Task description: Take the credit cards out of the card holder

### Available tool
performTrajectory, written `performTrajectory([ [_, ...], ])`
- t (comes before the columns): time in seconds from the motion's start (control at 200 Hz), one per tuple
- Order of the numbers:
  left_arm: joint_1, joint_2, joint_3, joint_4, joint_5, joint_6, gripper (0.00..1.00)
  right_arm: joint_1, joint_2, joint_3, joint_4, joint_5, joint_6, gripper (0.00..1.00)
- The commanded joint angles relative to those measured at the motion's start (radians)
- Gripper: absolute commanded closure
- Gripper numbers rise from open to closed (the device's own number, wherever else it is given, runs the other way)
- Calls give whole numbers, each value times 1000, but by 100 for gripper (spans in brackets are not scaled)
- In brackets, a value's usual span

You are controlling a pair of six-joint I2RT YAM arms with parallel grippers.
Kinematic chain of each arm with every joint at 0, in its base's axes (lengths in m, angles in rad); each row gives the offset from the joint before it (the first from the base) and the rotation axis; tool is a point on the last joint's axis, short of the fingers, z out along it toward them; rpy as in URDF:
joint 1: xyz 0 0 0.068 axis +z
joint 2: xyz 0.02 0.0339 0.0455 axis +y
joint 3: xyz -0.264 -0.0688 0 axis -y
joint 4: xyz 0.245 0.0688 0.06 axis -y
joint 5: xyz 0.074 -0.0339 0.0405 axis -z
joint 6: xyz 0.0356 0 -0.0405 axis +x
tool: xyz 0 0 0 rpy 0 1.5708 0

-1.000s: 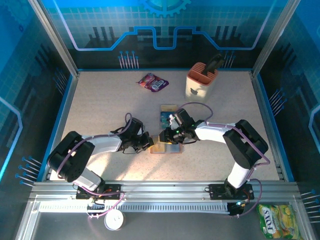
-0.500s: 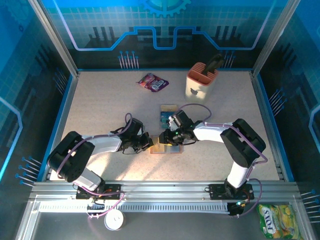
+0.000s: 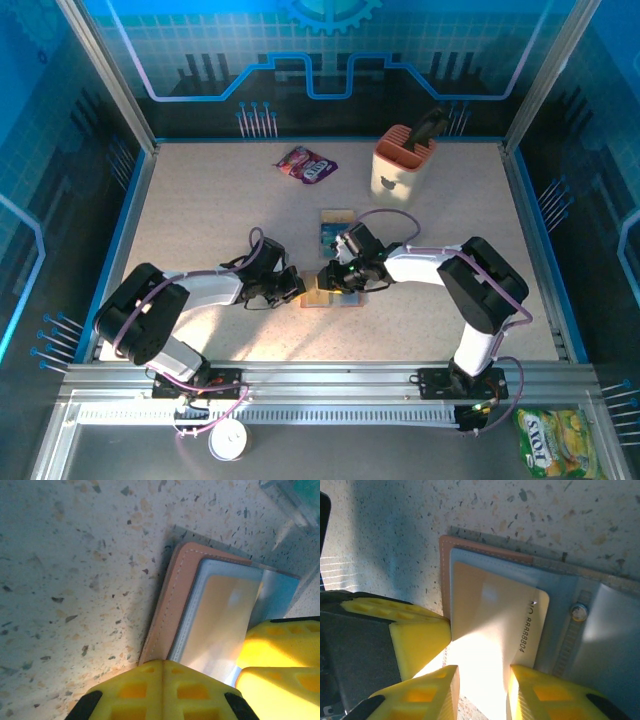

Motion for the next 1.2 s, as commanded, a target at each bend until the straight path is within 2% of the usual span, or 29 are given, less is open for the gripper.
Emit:
performTrajectory([
  [0.0, 8, -15, -25, -12, -17, 6, 97, 19, 20, 21, -7, -15, 8, 68],
  [0.365, 7, -4, -22, -23, -19, 5, 97, 18, -4, 87, -244, 119, -93, 66],
  [0.82, 8, -57, 38, -78, -21, 22, 96, 14, -64, 101, -251, 92, -98, 65],
  [1.196, -5, -37, 99, -96, 4, 34, 96, -16, -89, 83, -267, 104, -115, 65],
])
